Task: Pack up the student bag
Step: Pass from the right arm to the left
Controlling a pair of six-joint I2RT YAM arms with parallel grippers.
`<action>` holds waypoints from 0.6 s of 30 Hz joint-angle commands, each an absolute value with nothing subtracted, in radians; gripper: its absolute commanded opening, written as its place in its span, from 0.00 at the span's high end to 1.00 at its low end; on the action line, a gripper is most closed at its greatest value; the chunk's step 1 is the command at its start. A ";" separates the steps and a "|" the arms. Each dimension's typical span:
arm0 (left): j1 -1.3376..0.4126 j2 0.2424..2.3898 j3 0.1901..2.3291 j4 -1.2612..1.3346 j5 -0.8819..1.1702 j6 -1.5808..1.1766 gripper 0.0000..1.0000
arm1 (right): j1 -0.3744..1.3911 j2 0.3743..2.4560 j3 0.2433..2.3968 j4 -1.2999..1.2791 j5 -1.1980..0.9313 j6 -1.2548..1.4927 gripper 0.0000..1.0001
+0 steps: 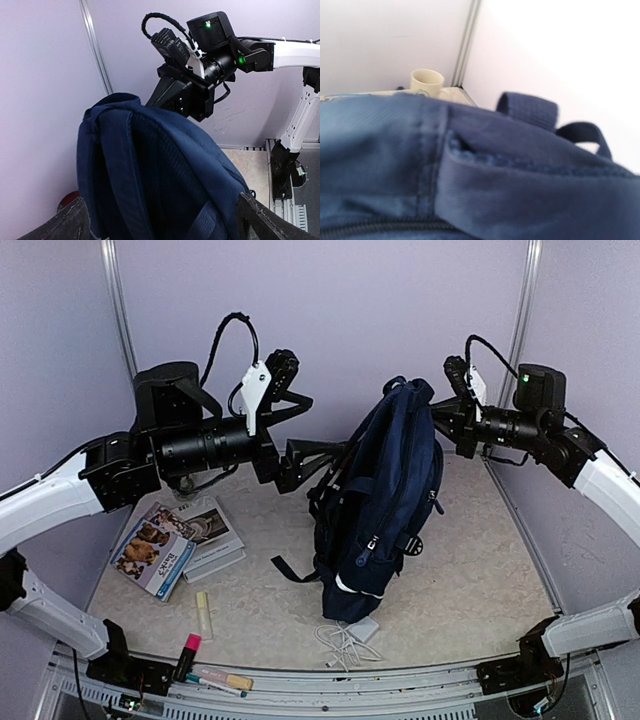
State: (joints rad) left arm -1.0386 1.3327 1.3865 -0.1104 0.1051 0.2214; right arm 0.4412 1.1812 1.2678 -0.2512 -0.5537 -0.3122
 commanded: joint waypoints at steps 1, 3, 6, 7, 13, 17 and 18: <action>-1.053 1.453 1.473 -0.166 0.200 0.112 0.01 | 0.542 1.208 1.343 -0.259 -0.372 -0.316 1.00; -1.068 1.490 1.508 -0.161 0.219 0.083 0.01 | 0.577 1.228 1.375 -0.260 -0.228 -0.262 1.00; -1.084 1.519 1.529 -0.146 0.186 0.059 0.01 | 0.616 1.265 1.429 -0.287 -0.088 -0.178 1.00; -1.084 1.525 1.529 -0.141 0.165 0.055 0.01 | 0.630 1.277 1.448 -0.299 -0.058 -0.158 1.00; -1.085 1.548 1.538 -0.139 0.106 0.071 0.01 | 0.742 1.341 1.540 -0.369 0.027 -0.176 1.00; -1.078 1.547 1.532 -0.127 0.125 0.080 0.43 | 0.778 1.380 1.580 -0.411 0.025 -0.198 1.00; -1.074 1.545 1.527 -0.121 0.124 0.076 0.60 | 0.780 1.380 1.577 -0.411 0.015 -0.200 1.00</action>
